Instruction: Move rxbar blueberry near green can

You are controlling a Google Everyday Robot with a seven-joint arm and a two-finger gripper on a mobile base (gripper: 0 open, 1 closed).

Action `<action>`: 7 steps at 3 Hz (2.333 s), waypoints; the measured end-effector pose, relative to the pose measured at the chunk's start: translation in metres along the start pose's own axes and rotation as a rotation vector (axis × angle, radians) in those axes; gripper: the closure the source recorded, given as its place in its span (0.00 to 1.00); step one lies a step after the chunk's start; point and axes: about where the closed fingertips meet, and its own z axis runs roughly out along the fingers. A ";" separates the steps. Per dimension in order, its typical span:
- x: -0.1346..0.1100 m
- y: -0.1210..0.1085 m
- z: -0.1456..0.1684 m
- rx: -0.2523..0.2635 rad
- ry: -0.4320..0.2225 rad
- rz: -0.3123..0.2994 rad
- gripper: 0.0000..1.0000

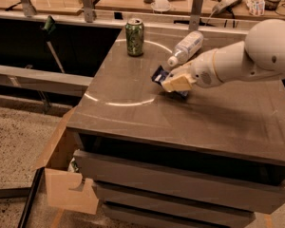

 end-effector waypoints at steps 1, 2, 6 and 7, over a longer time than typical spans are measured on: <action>-0.039 0.003 0.018 0.042 -0.020 -0.021 1.00; -0.054 -0.013 0.044 0.093 -0.011 -0.014 1.00; -0.084 -0.097 0.098 0.242 0.017 0.007 0.58; -0.074 -0.107 0.094 0.262 0.044 0.027 0.36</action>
Offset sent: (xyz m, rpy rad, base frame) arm 0.0840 0.0626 0.0112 -0.0532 -0.0819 -0.1320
